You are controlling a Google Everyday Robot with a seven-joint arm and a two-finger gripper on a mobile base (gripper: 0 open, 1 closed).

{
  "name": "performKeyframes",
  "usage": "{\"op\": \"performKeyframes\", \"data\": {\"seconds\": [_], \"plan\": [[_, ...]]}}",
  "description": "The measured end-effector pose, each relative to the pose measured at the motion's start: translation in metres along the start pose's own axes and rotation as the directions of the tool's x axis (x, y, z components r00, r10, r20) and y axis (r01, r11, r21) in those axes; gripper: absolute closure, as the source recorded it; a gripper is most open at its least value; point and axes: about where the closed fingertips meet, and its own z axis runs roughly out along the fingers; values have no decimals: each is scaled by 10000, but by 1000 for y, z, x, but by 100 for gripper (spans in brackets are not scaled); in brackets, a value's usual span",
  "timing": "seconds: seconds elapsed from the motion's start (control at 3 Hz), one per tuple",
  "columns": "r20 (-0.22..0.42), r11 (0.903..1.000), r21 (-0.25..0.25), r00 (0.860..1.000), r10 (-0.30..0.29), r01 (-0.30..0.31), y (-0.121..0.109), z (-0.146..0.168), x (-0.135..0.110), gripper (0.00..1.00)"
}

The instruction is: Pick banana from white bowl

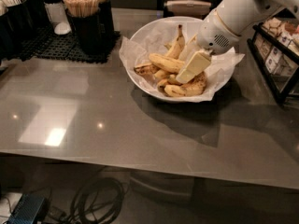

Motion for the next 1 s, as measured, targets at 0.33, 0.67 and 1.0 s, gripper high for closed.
{"op": "performKeyframes", "data": {"seconds": [0.33,0.67,1.0], "plan": [[30,10000,2,10000,19,-19,-1,0,1,70],[41,10000,-1,10000,28,-28,-1,0,1,93],[78,10000,47,10000,56,-57,-1,-1,2,100]]}}
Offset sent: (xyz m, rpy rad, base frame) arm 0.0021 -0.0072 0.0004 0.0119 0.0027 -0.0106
